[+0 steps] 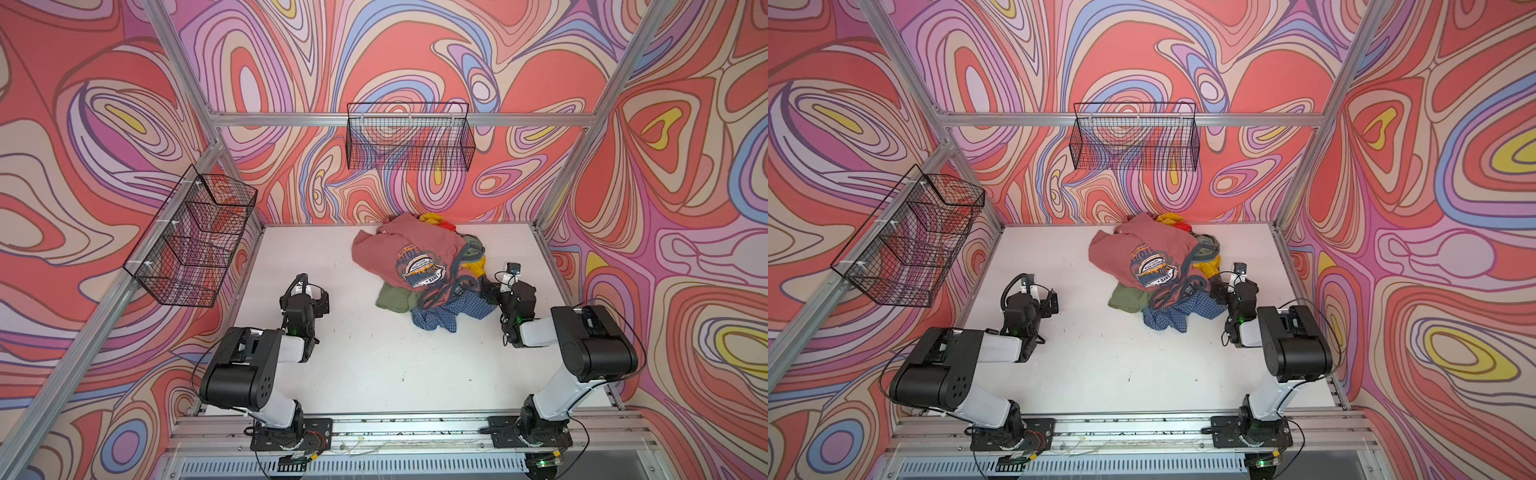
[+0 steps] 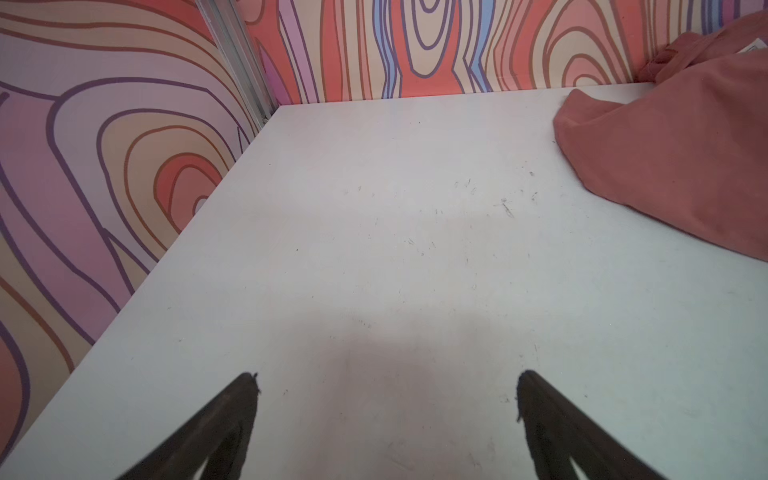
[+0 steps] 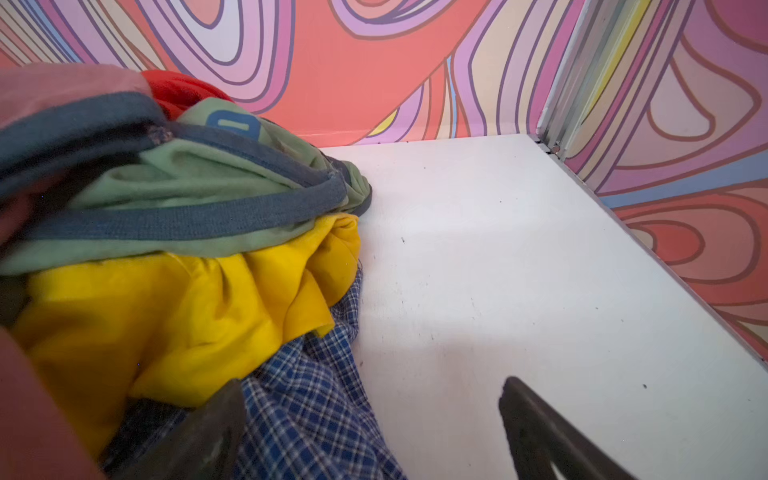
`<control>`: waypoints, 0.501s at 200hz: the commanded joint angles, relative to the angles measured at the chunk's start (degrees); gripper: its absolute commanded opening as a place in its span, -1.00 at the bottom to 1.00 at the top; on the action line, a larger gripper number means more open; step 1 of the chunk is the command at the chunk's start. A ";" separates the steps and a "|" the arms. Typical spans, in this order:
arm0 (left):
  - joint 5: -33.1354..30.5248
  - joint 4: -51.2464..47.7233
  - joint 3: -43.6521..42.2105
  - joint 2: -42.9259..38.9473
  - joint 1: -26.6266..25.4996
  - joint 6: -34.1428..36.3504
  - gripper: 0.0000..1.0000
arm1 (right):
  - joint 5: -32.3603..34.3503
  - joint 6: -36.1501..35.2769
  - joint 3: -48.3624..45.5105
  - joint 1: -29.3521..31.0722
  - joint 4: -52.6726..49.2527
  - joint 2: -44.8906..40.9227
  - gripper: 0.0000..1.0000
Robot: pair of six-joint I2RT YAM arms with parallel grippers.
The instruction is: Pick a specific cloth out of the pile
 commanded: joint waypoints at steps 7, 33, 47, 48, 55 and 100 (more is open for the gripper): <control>0.13 1.09 0.60 -0.08 0.31 -0.10 1.00 | -0.48 -0.37 0.68 -0.09 -0.27 0.42 0.97; 0.13 1.02 0.53 -0.11 0.30 -0.10 1.00 | -0.51 -0.37 0.63 -0.08 -0.33 0.42 0.97; 0.13 1.01 0.63 -0.11 0.30 -0.09 1.00 | -0.62 -0.30 0.74 -0.08 -0.55 0.53 0.97; 0.14 1.01 0.62 -0.13 0.30 -0.10 1.00 | -0.66 -0.29 0.78 -0.10 -0.56 0.52 0.97; 0.14 0.93 0.71 -0.12 0.30 -0.11 1.00 | -0.66 -0.27 0.75 -0.03 -0.47 0.44 0.97; 0.29 0.41 0.98 -0.07 0.34 -0.12 1.00 | -0.61 -0.23 0.64 -0.09 -0.40 0.42 0.97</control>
